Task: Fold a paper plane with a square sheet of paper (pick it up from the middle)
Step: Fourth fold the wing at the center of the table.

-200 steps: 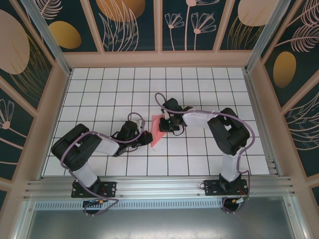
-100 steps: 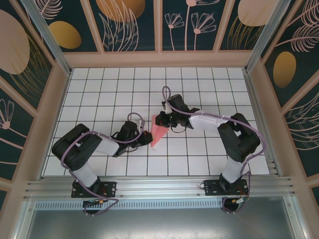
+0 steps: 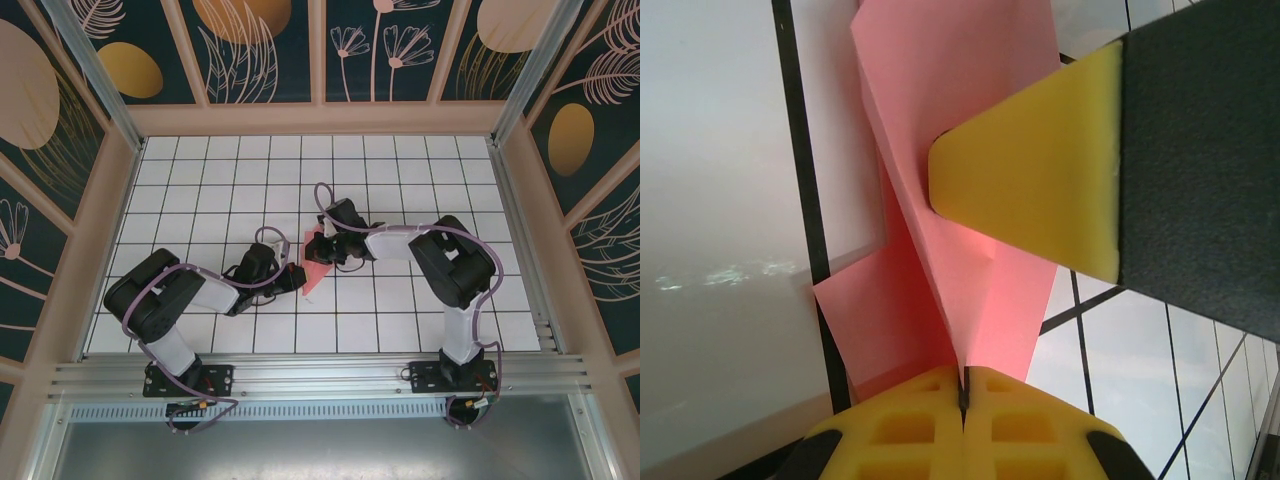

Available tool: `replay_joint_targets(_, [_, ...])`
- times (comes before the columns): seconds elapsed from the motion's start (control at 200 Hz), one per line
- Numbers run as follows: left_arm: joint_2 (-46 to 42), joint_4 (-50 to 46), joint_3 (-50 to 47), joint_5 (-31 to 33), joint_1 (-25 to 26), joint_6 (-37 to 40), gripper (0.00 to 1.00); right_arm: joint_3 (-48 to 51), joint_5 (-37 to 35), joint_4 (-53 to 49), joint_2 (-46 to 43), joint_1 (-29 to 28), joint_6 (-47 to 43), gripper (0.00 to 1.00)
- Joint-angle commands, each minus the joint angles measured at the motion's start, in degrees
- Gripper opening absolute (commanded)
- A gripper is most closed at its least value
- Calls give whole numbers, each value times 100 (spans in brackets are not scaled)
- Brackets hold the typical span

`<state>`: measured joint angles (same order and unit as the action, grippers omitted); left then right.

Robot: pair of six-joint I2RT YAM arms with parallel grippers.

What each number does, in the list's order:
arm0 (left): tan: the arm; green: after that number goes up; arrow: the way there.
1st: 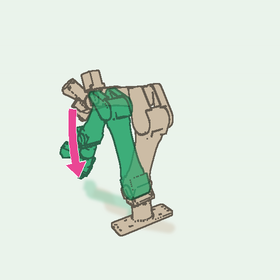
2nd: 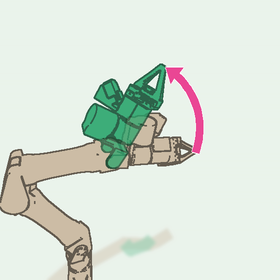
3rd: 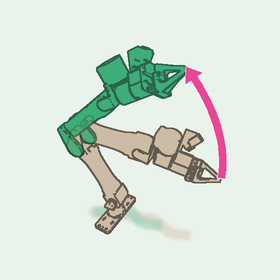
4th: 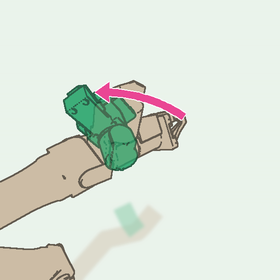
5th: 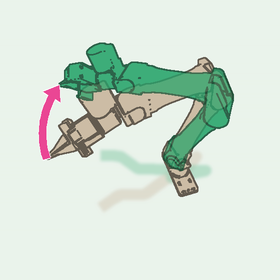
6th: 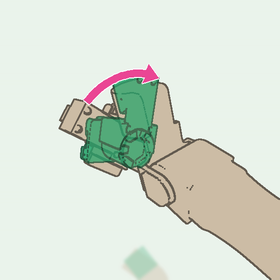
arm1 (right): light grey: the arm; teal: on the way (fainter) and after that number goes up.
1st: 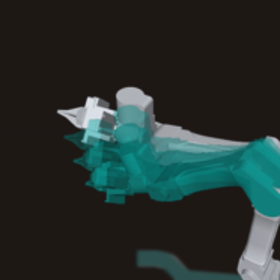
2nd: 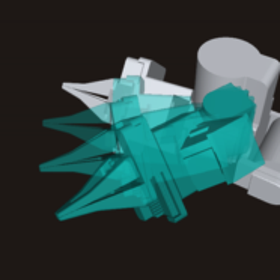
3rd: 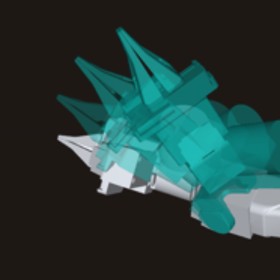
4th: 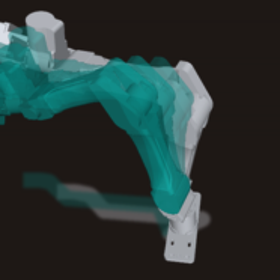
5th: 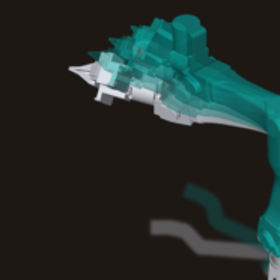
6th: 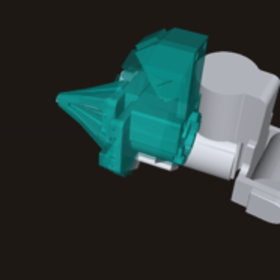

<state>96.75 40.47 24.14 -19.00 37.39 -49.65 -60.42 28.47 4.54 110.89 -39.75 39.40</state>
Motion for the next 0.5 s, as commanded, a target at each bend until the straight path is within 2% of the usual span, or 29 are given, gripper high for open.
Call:
replay_joint_targets(0.0, [178,-724,-53,327,-19,84,0,-215,-148,-61,78,11,-51,5])
replay_joint_targets(0.18, [180,-707,-33,260,-21,95,0,-89,-208,-72,-313,30,-43,6])
replay_joint_targets(0.33, [306,-652,86,-96,-21,227,0,69,-467,-198,-727,46,-90,7])
replay_joint_targets(0.495, [596,-562,221,-443,-43,218,0,377,-443,-45,-887,46,12,7])
